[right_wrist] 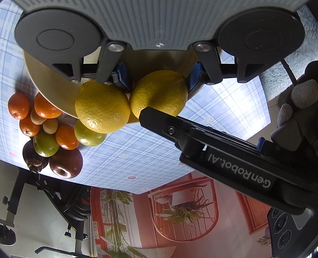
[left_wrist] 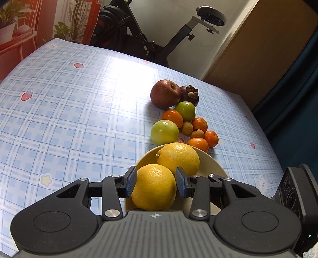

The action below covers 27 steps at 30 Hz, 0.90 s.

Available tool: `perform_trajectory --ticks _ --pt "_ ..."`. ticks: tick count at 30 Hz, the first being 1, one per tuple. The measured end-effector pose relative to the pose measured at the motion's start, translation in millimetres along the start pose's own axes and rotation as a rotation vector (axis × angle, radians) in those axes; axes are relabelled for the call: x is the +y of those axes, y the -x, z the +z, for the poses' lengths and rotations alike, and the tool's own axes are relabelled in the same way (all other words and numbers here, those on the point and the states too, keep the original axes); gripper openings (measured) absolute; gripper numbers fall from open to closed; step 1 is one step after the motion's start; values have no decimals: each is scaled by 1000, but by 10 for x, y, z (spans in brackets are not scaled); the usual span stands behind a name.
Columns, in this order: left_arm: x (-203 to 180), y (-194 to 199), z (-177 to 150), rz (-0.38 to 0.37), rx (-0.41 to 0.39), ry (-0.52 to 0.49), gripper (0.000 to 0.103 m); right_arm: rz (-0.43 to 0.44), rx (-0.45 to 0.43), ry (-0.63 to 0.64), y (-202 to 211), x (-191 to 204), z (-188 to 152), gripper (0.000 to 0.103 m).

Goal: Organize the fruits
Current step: 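Open the left gripper to release the orange and withdraw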

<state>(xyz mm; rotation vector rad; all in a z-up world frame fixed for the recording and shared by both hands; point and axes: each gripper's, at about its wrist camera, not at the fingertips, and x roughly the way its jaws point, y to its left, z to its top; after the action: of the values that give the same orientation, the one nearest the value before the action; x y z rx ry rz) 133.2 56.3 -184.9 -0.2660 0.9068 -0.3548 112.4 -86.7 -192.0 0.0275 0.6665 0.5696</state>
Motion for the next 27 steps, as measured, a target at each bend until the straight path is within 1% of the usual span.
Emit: perform_trajectory --ticks 1,3,6,12,17,20,23,27 --pt "4 20 -3 -14 -9 14 46 1 2 0 -8 1 3 63" --pt "-11 70 -10 -30 -33 28 46 0 4 -2 -4 1 1 63" --pt "-60 154 -35 -7 -76 16 46 -1 5 -7 20 -8 -6 63" --pt "-97 286 -99 50 -136 29 46 -11 -10 -13 163 -8 -43 63" --pt "-143 400 -151 101 -199 23 46 -25 -51 -49 383 -39 -99 63" --pt "-147 399 -169 113 -202 28 46 -45 -85 -73 511 -74 -131 63" --pt "-147 417 -216 147 -214 34 46 -74 -120 -94 637 -100 -142 63" --pt "-135 459 -255 171 -234 43 46 -117 -159 -111 755 -134 -120 63"
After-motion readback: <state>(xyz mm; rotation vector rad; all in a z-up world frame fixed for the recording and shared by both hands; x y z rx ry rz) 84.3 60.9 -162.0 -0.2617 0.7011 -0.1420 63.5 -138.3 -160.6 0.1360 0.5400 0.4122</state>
